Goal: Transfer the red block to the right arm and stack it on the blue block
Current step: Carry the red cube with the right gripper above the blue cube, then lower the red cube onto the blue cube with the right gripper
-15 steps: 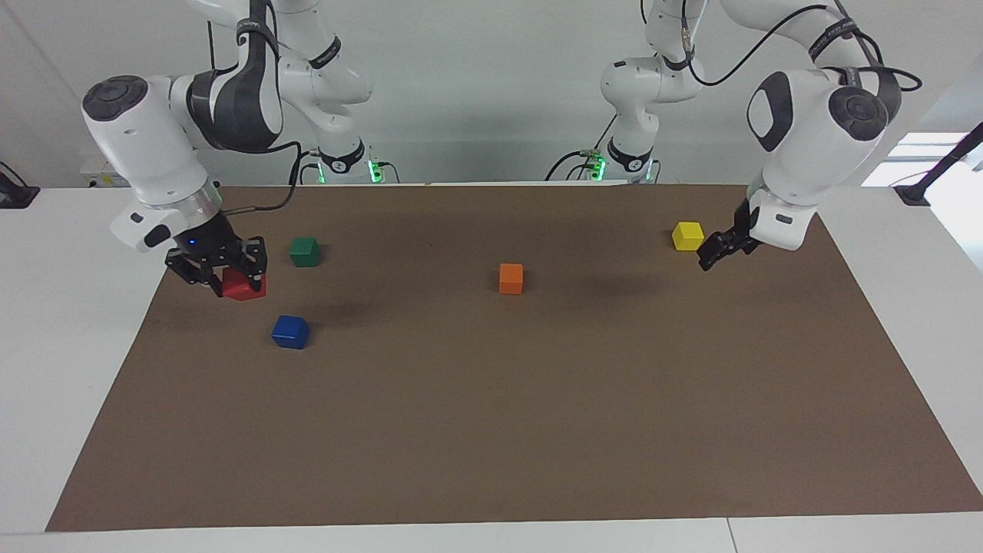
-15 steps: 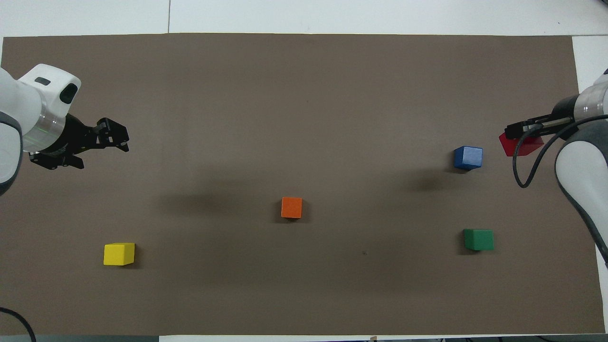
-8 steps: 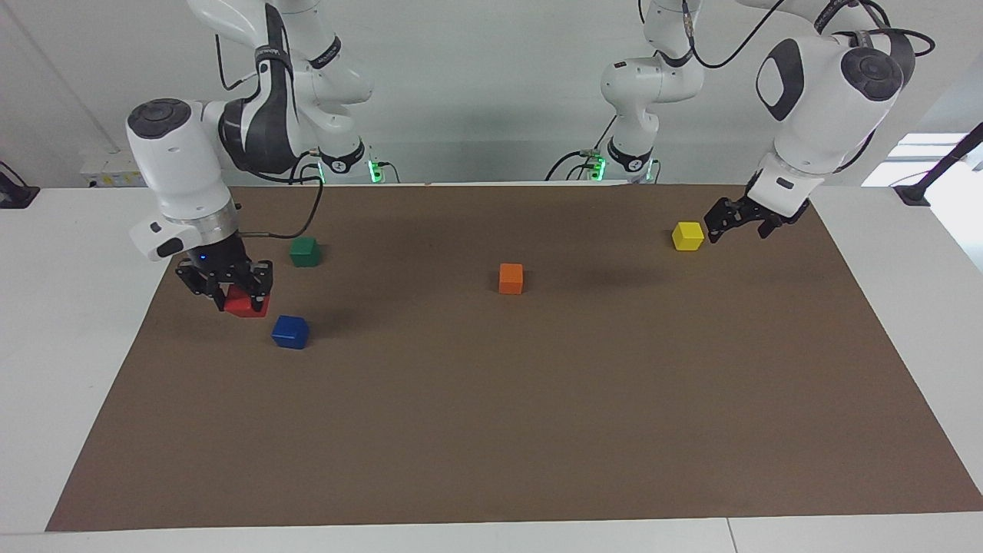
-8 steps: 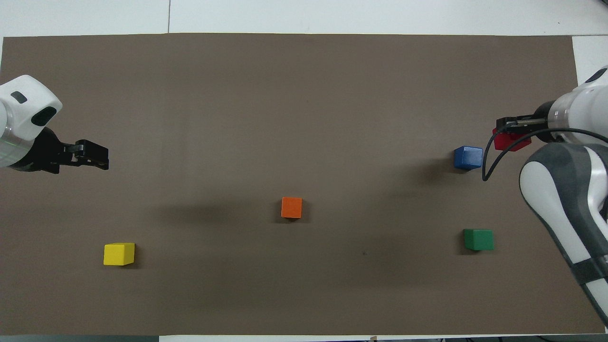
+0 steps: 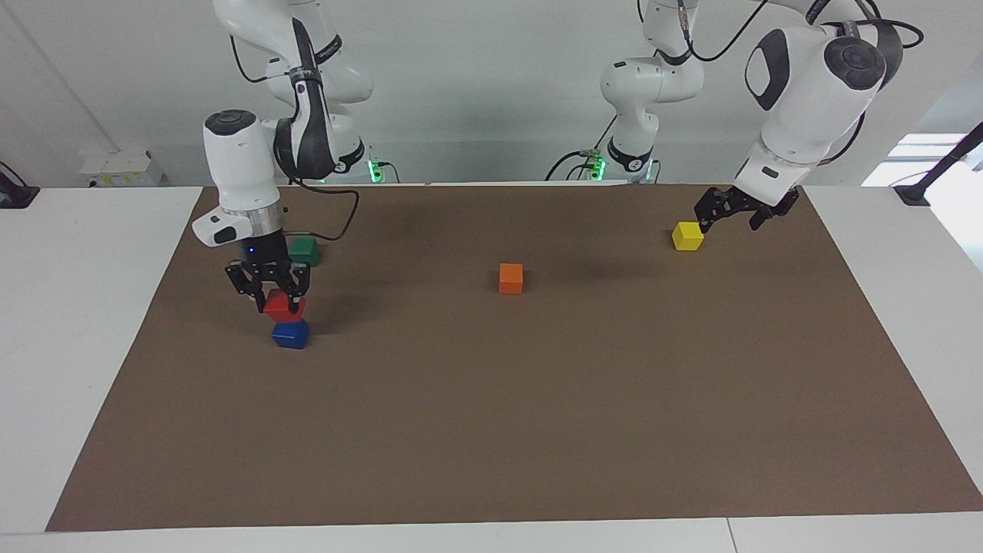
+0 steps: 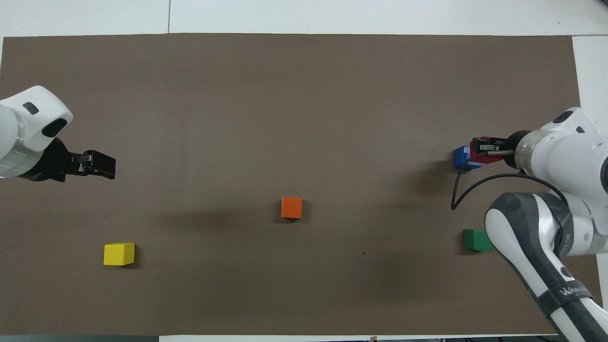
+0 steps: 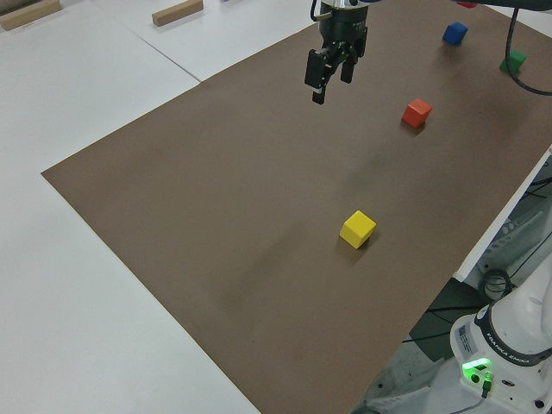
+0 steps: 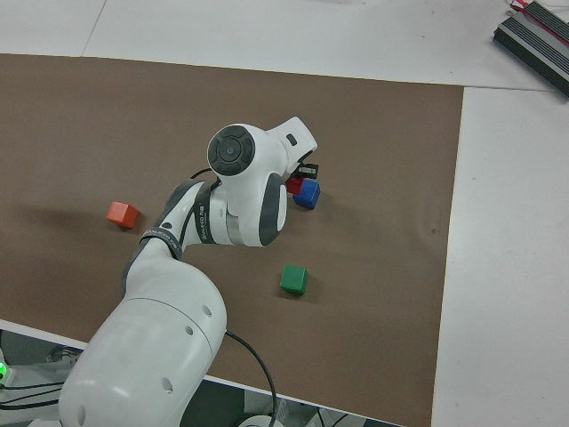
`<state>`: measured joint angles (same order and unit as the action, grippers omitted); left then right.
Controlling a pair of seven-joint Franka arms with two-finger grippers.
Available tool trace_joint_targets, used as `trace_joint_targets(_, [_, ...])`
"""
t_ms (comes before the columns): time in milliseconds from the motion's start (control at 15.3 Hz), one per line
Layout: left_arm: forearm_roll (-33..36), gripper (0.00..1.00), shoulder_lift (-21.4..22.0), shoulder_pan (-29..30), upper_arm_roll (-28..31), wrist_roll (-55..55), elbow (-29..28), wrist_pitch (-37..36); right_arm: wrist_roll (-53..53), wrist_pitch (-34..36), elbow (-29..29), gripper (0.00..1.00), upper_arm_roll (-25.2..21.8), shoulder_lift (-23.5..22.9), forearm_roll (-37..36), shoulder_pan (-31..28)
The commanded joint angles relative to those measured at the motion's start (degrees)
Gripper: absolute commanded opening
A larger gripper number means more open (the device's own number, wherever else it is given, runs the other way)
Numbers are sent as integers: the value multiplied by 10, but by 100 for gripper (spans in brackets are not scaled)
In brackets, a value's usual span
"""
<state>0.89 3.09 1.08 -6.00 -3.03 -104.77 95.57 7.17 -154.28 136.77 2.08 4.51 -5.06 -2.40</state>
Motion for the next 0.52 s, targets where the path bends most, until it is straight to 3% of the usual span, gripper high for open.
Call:
trace_joint_targets(0, [7, 100, -16, -5, 5, 8, 15, -22, 15, -41, 48, 0, 0, 32, -22, -11])
trace_joint_targets(457, [7, 100, 15, -24, 7, -21, -5, -29, 21, -47, 41, 0, 0, 10, -60, -43])
